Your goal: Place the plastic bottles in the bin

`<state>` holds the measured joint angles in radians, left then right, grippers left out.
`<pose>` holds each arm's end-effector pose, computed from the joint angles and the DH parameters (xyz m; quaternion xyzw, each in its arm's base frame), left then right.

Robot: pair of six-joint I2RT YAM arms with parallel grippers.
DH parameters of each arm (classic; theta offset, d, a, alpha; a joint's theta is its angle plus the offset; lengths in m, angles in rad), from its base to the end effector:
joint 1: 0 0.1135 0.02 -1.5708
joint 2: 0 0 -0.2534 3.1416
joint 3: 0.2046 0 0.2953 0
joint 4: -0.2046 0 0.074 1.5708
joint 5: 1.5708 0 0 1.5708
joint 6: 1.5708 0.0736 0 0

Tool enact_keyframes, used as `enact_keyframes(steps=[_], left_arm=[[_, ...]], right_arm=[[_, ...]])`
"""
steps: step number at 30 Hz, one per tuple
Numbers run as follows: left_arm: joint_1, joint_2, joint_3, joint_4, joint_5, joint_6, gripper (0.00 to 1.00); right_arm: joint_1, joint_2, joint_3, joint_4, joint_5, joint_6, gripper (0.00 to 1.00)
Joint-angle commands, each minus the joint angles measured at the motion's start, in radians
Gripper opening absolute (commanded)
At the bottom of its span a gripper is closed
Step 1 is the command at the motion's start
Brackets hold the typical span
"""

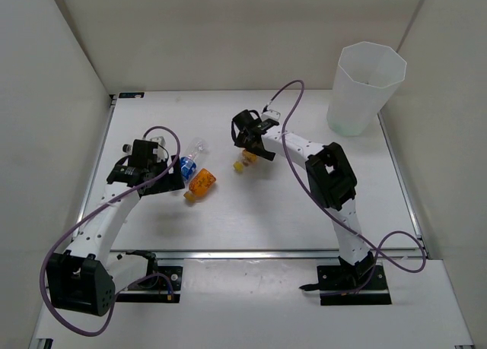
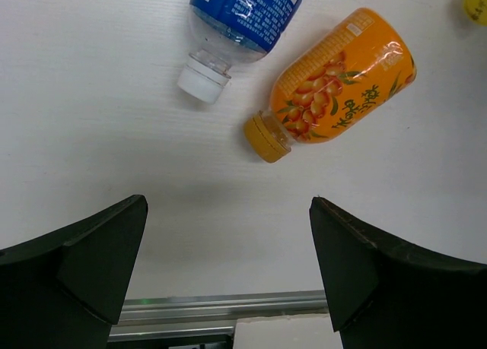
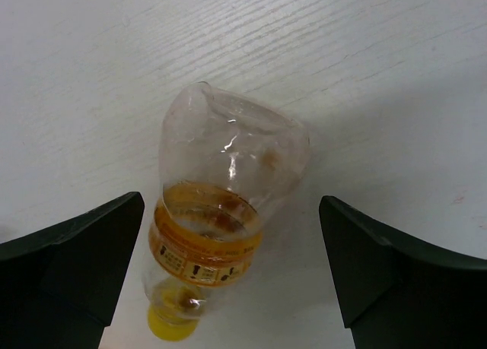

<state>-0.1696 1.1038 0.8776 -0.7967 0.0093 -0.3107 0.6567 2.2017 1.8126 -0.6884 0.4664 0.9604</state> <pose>0.2739 -0.0476 0.2074 -0.0666 0.9604 -0.0687 0.2617 0.4368 0.2949 0.1409 0.1985 0.9241 0.0171 0.3261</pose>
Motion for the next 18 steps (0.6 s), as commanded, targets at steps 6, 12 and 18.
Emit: enact_keyframes(steps=[6, 12, 18], left_arm=[[0.002, -0.010, 0.020, -0.010, -0.002, 0.028, 0.99], [0.008, 0.030, 0.061, -0.004, -0.008, 0.032, 0.99], [0.010, 0.149, 0.152, 0.025, 0.018, 0.035, 0.98]], right_arm=[[-0.022, -0.023, -0.059, 0.113, 0.034, 0.084, 0.57], [-0.066, -0.120, -0.055, 0.163, 0.026, -0.074, 0.15], [-0.176, -0.315, 0.019, 0.286, -0.103, -0.419, 0.13]])
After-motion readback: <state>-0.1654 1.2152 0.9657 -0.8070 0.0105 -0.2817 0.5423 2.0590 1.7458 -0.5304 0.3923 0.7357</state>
